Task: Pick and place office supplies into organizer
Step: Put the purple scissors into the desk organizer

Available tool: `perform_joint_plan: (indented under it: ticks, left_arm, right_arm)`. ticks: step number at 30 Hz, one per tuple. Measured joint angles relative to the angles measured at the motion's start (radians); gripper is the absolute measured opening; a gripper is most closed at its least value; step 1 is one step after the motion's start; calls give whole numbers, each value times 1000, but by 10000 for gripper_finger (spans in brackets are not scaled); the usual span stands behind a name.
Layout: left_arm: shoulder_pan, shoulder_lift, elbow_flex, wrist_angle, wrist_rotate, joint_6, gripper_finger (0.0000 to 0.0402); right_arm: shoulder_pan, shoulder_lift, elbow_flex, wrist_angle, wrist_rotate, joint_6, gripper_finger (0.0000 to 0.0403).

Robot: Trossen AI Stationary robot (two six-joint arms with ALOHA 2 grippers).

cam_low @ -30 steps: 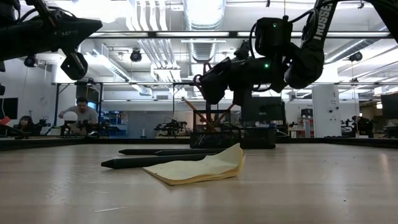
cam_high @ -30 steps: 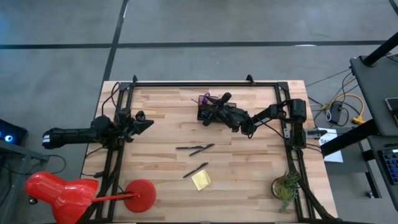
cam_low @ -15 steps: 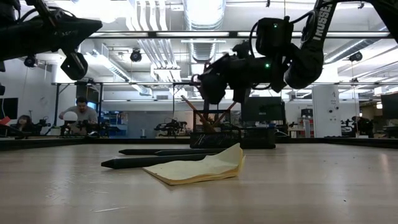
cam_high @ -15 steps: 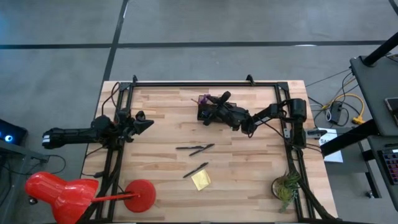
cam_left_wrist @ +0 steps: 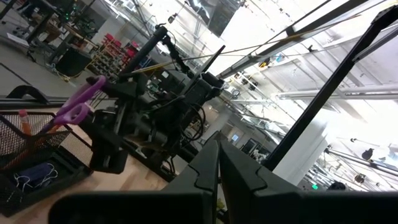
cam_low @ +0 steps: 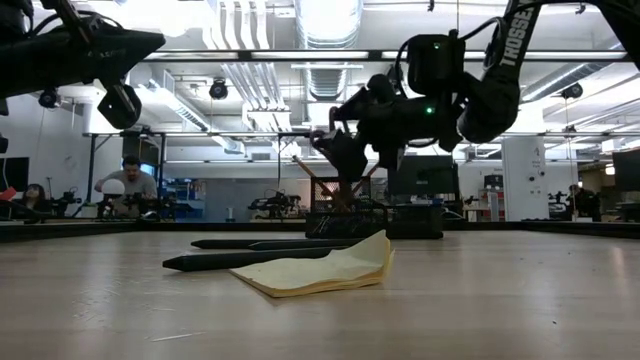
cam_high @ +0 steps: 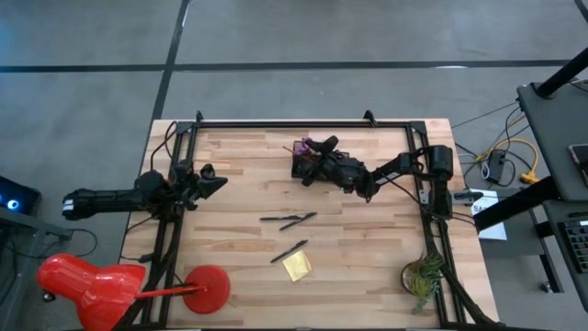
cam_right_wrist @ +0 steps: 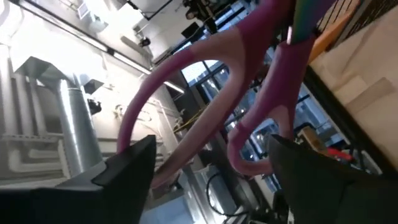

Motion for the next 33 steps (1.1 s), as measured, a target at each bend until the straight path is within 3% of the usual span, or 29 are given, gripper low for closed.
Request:
perform_joint_plan:
  ticks: [9,28,33]
  left_arm:
    - [0,0,0,0,0,0,0]
    - [0,2,0,0,0,0,0]
    - [0,2,0,0,0,0,0]
  right_arm:
    - [0,0,33,-19,0,53,357]
    - [1,1,-6,-109,-2,59,359]
    - [1,2,-42,-40,-59,55,359]
